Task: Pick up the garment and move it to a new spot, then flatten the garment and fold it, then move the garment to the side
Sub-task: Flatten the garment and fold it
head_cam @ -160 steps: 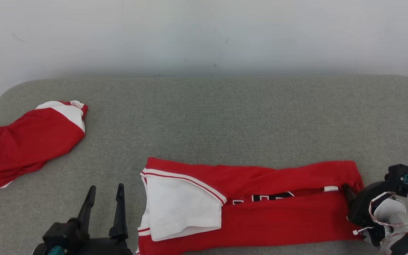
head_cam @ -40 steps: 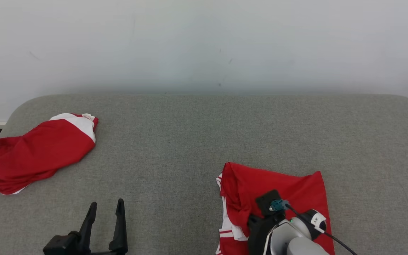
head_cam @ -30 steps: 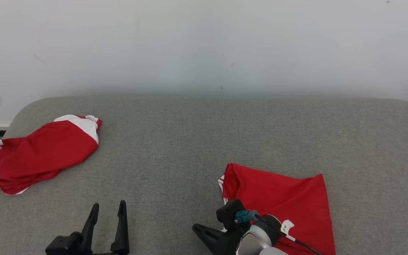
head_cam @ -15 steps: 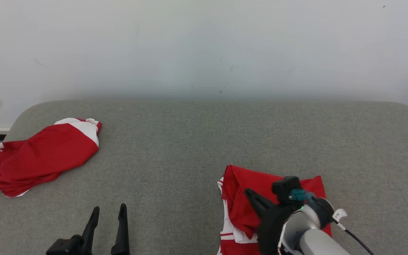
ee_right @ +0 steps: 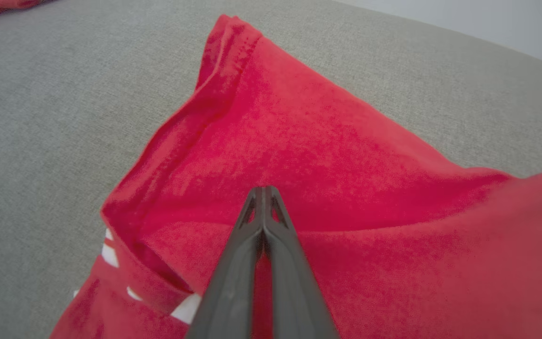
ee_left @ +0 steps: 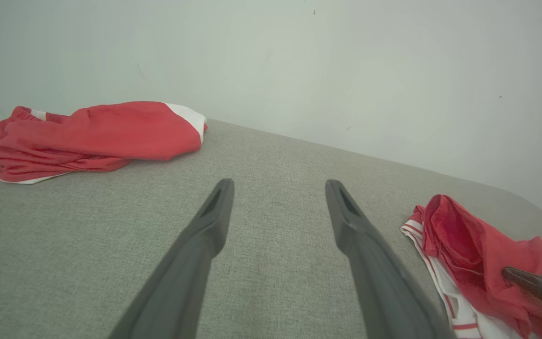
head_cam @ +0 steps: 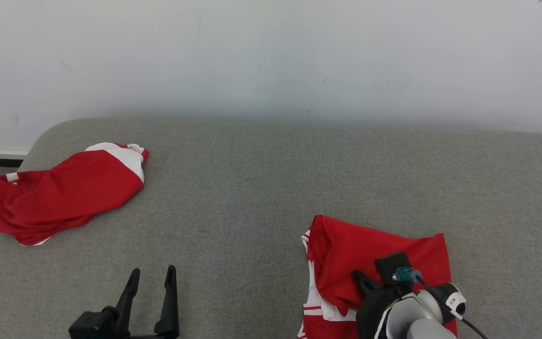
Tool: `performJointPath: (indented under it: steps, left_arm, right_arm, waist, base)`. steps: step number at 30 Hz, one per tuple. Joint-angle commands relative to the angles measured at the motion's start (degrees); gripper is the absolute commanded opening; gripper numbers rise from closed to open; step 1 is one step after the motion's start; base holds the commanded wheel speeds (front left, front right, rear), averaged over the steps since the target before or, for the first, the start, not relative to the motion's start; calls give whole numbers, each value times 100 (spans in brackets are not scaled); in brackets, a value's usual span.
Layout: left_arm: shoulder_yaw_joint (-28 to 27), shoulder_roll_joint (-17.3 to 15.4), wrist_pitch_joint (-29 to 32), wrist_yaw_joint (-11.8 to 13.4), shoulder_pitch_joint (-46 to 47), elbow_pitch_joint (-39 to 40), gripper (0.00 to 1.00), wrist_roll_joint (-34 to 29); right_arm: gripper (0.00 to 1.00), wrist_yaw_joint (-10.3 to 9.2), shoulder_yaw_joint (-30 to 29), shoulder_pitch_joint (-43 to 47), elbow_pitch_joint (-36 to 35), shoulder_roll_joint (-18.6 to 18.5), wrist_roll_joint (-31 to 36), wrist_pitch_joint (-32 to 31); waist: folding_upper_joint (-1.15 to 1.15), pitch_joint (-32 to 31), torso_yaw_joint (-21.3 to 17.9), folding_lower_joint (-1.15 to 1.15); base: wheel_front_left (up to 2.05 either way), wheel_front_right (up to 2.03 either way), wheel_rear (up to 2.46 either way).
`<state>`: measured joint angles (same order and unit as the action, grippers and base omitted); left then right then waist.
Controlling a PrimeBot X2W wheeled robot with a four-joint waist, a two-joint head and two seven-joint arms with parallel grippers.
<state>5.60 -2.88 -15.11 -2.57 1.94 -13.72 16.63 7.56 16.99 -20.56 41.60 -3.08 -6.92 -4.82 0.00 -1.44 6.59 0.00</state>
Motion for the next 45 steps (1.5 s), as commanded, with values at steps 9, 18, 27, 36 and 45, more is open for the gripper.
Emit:
performJointPath:
  steps: [9, 18, 27, 36, 45]
  left_arm:
    - [97, -2, -3, 18, 100, -56, 100, 41]
    - [64, -3, -3, 37, 85, -56, 100, 35]
    - [-37, -3, -3, 66, 1, 6, 100, 33]
    - [-234, -3, -2, 33, -73, 101, 100, -47]
    - [-457, -1, -3, -41, -129, 89, 100, -143]
  right_arm:
    - [0, -17, 1345, -46, 505, 18, -663, -181]
    - [0, -3, 2287, 104, 536, 20, -1328, -268]
    - [0, -9, 2295, -3, -343, 16, -1931, 275]
    - [100, -9, 1074, 517, -1597, -103, -1422, 747]
    - [100, -8, -718, 1506, -3031, -237, -603, 949]
  waist:
    - [0, 74, 253, 0]
    - [0, 82, 296, 0]
    - [0, -34, 6, 0]
    - [0, -183, -413, 0]
    - [0, -310, -754, 0]
  base:
    - [0, 0, 0]
    - [0, 0, 0]
    - [0, 0, 0]
    - [0, 0, 0]
    - [0, 0, 0]
